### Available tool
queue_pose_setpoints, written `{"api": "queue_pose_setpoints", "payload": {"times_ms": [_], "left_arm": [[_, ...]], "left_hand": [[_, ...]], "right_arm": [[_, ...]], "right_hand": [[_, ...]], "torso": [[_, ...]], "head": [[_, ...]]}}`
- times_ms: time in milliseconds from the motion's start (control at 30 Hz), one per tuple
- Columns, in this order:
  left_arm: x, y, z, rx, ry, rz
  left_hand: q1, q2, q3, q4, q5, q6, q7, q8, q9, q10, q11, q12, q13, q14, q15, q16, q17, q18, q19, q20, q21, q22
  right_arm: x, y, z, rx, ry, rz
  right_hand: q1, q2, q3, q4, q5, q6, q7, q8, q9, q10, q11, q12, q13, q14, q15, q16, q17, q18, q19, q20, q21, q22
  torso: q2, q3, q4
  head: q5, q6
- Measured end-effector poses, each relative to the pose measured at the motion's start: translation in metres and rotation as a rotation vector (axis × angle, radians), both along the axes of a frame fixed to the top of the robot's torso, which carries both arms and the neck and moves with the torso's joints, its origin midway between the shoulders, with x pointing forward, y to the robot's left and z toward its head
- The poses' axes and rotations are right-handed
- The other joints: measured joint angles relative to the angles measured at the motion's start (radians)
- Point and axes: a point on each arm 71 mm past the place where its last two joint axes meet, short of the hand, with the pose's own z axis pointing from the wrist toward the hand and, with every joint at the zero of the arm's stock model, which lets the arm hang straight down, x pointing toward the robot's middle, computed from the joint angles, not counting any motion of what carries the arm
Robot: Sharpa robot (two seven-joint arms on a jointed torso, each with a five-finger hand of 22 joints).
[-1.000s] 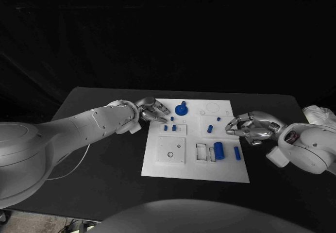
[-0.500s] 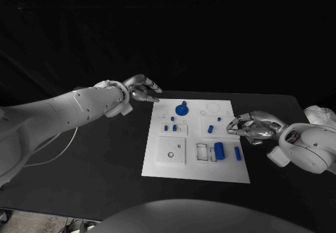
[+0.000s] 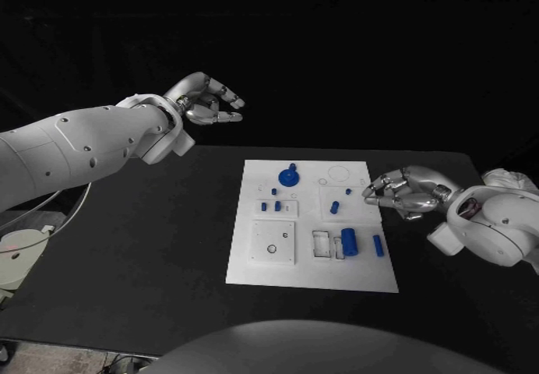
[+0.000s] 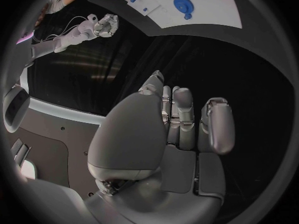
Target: Assemble the parts on the task board
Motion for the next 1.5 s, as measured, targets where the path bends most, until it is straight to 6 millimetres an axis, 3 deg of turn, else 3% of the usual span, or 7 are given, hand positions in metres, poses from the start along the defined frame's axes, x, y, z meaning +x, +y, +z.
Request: {"api": "queue_pose_setpoints", "payload": {"times_ms": [300, 567, 800, 933, 1100, 1367, 1500], "left_arm": [[-0.038, -0.024, 0.003, -0.144, 0.019, -0.078], [-0.056, -0.030, -0.008, -0.243, 0.074, -0.090], [-0.058, -0.023, -0.012, -0.322, 0.112, -0.070], [-0.058, -0.020, -0.012, -0.397, 0.149, -0.067], [-0.059, -0.018, -0.013, -0.491, 0.205, -0.075], [-0.060, -0.021, -0.015, -0.566, 0.264, -0.096], [-0.062, -0.025, -0.017, -0.582, 0.285, -0.106]], "left_hand": [[-0.012, 0.013, -0.015, -0.001, 0.039, 0.031, 0.009, -0.010, -0.007, 0.028, 0.009, -0.024, -0.038, 0.099, 0.002, 0.077, 0.126, 0.000, 0.001, -0.001, 0.056, 0.000], [-0.030, 0.013, -0.057, -0.002, 0.115, 0.026, 0.022, -0.035, -0.019, 0.006, 0.031, -0.050, -0.069, 0.078, 0.016, 0.034, 0.061, 0.000, 0.005, 0.003, 0.019, 0.000], [-0.082, 0.008, -0.177, -0.002, 0.034, -0.011, 0.033, -0.062, -0.024, -0.077, 0.038, -0.065, -0.086, -0.324, 0.098, -0.345, -0.283, 0.109, -0.448, 0.070, -0.693, -0.037], [-0.174, -0.112, -0.287, -0.002, -0.032, -0.084, 0.035, -0.069, -0.029, -0.229, 0.042, -0.122, -0.092, -0.643, 0.169, -0.589, -0.403, 0.080, -0.763, 0.128, -0.995, -0.150], [-0.248, -0.189, -0.364, 0.011, -0.072, -0.147, 0.017, -0.070, -0.031, -0.440, 0.020, -0.210, -0.101, -1.050, 0.169, -0.897, -0.575, 0.029, -1.040, 0.183, -1.189, -0.263], [-0.253, -0.179, -0.351, 0.006, -0.039, -0.180, 0.026, -0.068, -0.029, -0.502, 0.037, -0.231, -0.093, -1.120, 0.192, -0.948, -0.607, 0.030, -1.203, 0.234, -1.298, -0.377], [-0.153, -0.052, -0.248, 0.002, 0.076, -0.152, 0.066, -0.050, -0.020, -0.410, 0.094, -0.157, -0.072, -0.954, 0.202, -0.817, -0.546, 0.042, -1.147, 0.237, -1.299, -0.325]], "right_arm": [[0.047, 0.025, 0.083, -0.235, -0.293, 0.111], [0.073, 0.046, 0.071, -0.614, -0.423, 0.224], [0.074, 0.049, 0.043, -0.769, -0.438, 0.267], [0.072, 0.049, 0.035, -0.804, -0.440, 0.278], [0.067, 0.047, 0.030, -0.822, -0.437, 0.281], [0.065, 0.046, 0.027, -0.822, -0.440, 0.279], [0.064, 0.047, 0.024, -0.815, -0.439, 0.276]], "right_hand": [[0.033, -0.072, 0.039, 0.013, -0.006, 0.025, 0.017, -0.102, -0.034, -0.284, 0.055, -0.426, -0.285, 0.000, 0.033, -0.070, 0.000, 0.000, -0.042, 0.029, -0.077, 0.001], [0.018, -0.104, 0.040, 0.013, -0.050, -0.058, -0.038, -0.215, -0.060, -0.394, 0.064, -0.515, -0.334, -0.025, 0.032, -0.101, 0.000, 0.000, -0.079, 0.035, -0.143, 0.001], [-0.039, -0.102, 0.004, 0.032, -0.100, -0.070, -0.035, -0.250, -0.062, -0.395, 0.064, -0.515, -0.335, -0.039, 0.038, -0.114, 0.001, 0.015, -0.093, 0.038, -0.173, 0.001], [-0.068, -0.099, -0.018, 0.043, -0.128, -0.070, -0.035, -0.257, -0.058, -0.399, 0.069, -0.508, -0.334, -0.045, 0.041, -0.118, 0.000, 0.016, -0.098, 0.040, -0.189, 0.001], [-0.076, -0.090, -0.025, 0.044, -0.128, -0.070, -0.035, -0.265, -0.057, -0.404, 0.073, -0.508, -0.334, -0.052, 0.041, -0.129, -0.014, 0.016, -0.106, 0.041, -0.204, 0.001], [-0.065, -0.079, -0.025, 0.013, 0.017, -0.053, -0.027, -0.287, -0.048, -0.409, 0.079, -0.508, -0.346, -0.056, 0.045, -0.129, -0.016, 0.016, -0.107, 0.042, -0.219, 0.000], [-0.058, -0.073, -0.004, -0.007, 0.125, -0.032, -0.010, -0.290, -0.041, -0.408, 0.078, -0.512, -0.352, -0.056, 0.045, -0.129, -0.019, 0.016, -0.110, 0.045, -0.227, 0.000]], "torso": [[0.004, -0.0032, 0.0041], [0.009, -0.0068, 0.0144], [0.012, -0.0090, 0.0213], [0.011, -0.0086, 0.0215], [0.011, -0.0081, 0.0215], [0.010, -0.0080, 0.0202], [0.011, -0.0079, 0.0208]], "head": [[-0.025, 0.000], [-0.038, 0.000], [-0.039, 0.000], [-0.036, 0.000], [-0.038, 0.000], [-0.049, 0.000], [-0.056, 0.000]]}}
